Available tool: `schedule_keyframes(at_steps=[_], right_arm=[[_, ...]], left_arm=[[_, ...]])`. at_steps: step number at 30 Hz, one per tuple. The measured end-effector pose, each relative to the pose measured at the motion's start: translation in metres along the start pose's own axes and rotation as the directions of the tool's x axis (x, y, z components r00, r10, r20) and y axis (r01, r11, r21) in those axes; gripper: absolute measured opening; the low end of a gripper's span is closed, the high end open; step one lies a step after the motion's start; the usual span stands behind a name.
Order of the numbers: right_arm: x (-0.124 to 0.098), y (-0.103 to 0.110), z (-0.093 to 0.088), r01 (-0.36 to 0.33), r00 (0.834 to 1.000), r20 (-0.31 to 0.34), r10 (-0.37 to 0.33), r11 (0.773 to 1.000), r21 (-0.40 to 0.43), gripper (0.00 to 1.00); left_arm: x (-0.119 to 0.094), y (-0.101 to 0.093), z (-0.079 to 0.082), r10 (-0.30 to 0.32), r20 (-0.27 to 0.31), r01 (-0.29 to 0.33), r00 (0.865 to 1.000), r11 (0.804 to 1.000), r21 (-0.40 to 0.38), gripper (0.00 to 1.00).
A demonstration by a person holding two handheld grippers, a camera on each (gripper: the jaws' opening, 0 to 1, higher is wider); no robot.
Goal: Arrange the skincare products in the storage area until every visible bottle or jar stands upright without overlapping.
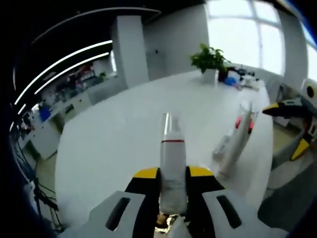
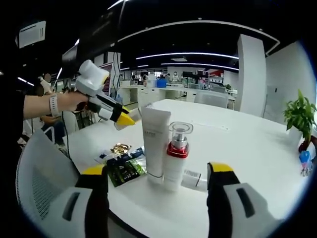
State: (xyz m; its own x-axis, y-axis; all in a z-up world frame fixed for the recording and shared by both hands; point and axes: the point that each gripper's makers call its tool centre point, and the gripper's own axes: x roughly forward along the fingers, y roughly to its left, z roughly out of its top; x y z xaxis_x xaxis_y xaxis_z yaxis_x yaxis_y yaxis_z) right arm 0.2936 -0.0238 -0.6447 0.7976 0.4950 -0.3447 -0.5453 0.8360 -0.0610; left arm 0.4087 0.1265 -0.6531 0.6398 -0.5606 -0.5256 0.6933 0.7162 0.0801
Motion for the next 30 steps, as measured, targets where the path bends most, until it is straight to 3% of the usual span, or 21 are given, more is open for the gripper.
schedule_keyframes(at_steps=[6, 13, 22, 26, 30], right_arm=[[0.003, -0.004, -0.009, 0.016, 0.998, -0.056, -0.016, 1.000, -0.002, 0.81], [0.003, -0.001, -0.007, 0.000, 0.999, -0.049, 0.001, 1.000, 0.021, 0.73], [0.005, 0.009, -0.009, -0.031, 0.996, -0.089, 0.027, 0.999, -0.043, 0.71], [0.002, 0.017, -0.001, -0.049, 0.997, -0.048, 0.054, 0.994, 0.099, 0.68], [0.000, 0.023, 0.005, -0.071, 0.997, -0.010, 0.075, 0.970, 0.232, 0.63]], left_arm=[[-0.008, -0.005, -0.002, 0.001, 0.025, 0.000, 1.000, 0.999, -0.035, 0.16], [-0.020, -0.019, -0.006, -0.019, 0.058, 0.024, 0.998, 0.997, -0.080, 0.16], [-0.041, -0.033, -0.013, -0.063, 0.110, 0.077, 0.992, 0.988, -0.131, 0.16], [-0.050, -0.044, -0.014, -0.105, 0.122, 0.122, 0.987, 0.983, -0.140, 0.16], [-0.057, -0.055, -0.014, -0.142, 0.140, 0.162, 0.980, 0.976, -0.145, 0.16]])
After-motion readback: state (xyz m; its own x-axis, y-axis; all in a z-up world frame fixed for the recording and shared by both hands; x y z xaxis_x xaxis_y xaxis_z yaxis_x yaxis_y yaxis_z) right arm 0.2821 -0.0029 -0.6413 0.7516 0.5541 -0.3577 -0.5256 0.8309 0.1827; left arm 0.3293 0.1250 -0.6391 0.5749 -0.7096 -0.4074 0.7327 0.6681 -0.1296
